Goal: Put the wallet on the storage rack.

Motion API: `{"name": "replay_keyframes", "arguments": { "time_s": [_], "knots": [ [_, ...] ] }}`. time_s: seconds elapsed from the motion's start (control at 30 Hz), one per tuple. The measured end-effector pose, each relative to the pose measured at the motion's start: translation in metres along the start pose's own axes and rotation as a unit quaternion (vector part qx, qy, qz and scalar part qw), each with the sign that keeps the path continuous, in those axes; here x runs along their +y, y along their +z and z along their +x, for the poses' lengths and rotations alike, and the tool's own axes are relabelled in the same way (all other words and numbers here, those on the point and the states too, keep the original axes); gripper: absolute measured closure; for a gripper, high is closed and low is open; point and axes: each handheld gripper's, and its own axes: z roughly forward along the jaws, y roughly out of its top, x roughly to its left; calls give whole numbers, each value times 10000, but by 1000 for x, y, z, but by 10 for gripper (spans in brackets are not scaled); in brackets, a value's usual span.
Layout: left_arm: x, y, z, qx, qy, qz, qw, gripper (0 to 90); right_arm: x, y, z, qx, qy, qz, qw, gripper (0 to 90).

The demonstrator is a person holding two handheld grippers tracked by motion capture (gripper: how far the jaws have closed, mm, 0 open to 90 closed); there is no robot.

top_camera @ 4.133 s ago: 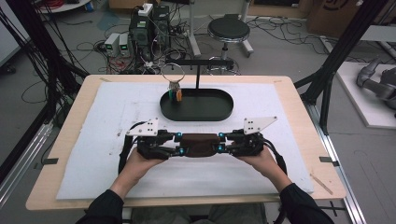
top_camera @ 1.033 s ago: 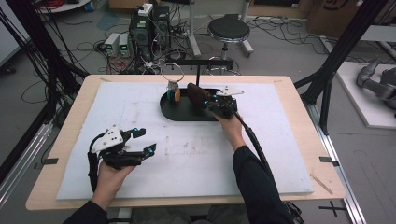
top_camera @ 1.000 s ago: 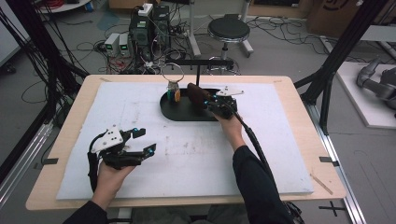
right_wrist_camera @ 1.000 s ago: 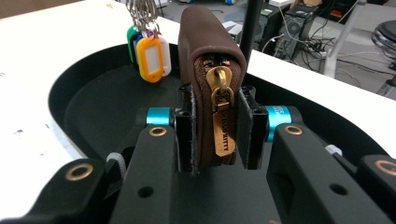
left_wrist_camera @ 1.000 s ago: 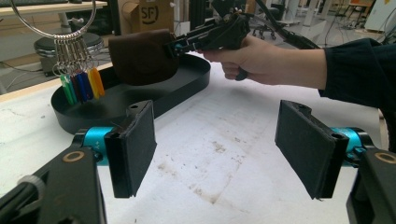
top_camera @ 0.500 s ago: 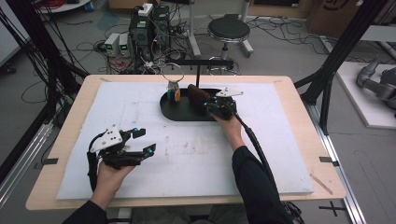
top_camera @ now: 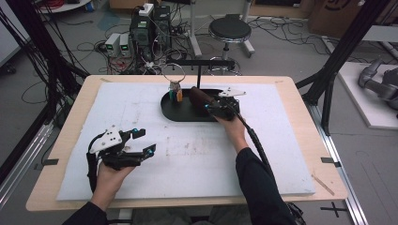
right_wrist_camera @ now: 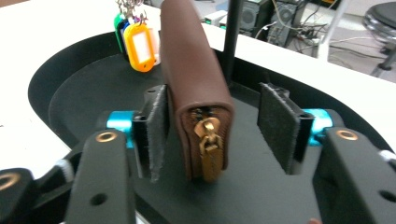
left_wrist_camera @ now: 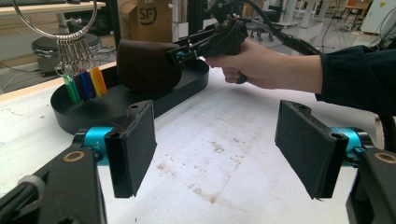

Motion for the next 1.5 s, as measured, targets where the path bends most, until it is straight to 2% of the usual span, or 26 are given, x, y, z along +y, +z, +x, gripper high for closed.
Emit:
{"name": "replay_keyframes", "arguments": {
  "time_s": [0.27, 0.47, 0.77, 0.93, 1.17, 1.3, 1.5],
  "knots": [
    [0, 3, 1, 27, 9, 45, 10000, 289, 5, -28, -4, 72, 29, -32, 10000, 318],
    [0, 7, 3, 40, 22, 89, 10000, 289, 5, -59, -13, 155, -25, -169, 9997, 318],
    [1, 11, 5, 59, 96, 188, 9998, 289, -9, -113, -25, 286, -40, -225, 9993, 312],
    [-1, 11, 6, 81, 86, 243, 9996, 288, -19, -144, -25, 358, -1, -387, 9986, 305],
    [-4, 6, 10, 200, 72, 270, 9994, 286, -30, -184, -22, 330, 24, -592, 9977, 286],
    [-5, 3, 12, 256, 62, 271, 9993, 286, -42, -197, -22, 294, -14, -621, 9976, 284],
    [-5, 2, 13, 270, 60, 265, 9993, 286, -54, -206, -32, 154, 66, -568, 9982, 278]
  ]
}}
